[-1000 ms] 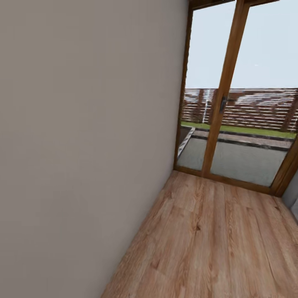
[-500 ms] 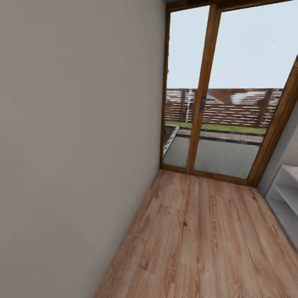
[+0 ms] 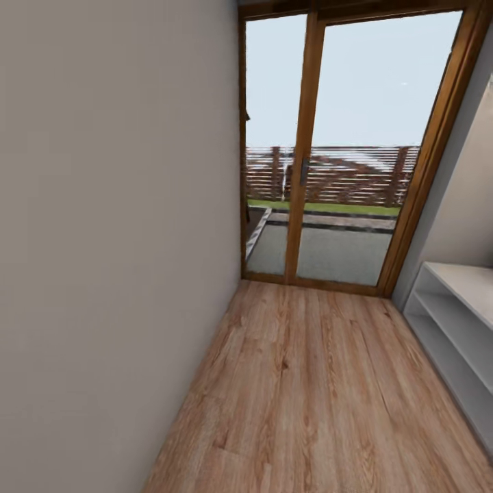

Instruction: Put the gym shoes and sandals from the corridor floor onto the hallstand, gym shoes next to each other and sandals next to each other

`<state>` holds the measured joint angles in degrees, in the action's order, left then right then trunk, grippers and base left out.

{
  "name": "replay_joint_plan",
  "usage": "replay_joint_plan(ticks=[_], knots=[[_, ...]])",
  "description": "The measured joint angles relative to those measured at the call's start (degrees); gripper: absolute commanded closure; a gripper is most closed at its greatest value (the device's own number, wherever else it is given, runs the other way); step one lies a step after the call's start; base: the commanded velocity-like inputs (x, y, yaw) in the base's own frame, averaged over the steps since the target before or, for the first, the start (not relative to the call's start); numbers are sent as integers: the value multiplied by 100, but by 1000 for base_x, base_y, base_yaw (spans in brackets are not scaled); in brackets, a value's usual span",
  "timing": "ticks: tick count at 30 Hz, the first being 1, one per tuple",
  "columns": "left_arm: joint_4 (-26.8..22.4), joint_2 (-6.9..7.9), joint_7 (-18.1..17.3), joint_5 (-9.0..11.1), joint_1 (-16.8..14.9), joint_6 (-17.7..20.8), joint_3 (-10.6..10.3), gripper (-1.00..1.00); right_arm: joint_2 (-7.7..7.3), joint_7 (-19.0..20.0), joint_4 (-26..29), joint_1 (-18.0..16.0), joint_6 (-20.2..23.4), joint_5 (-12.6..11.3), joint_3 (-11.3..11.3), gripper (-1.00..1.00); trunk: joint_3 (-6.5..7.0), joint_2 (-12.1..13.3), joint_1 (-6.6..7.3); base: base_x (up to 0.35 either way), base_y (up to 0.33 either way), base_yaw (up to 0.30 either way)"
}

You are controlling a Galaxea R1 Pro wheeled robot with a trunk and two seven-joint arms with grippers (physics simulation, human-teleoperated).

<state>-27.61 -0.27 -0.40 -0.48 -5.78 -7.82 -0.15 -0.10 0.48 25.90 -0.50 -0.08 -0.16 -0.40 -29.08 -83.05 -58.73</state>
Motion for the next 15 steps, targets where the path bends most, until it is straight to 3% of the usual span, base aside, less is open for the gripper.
replay_joint_plan(ticks=[15], knots=[[-204,0,0,-29,-7,-9,1,-100,12,5,2,0,0,-1,0,-100,0,0,0,0,0,-253]])
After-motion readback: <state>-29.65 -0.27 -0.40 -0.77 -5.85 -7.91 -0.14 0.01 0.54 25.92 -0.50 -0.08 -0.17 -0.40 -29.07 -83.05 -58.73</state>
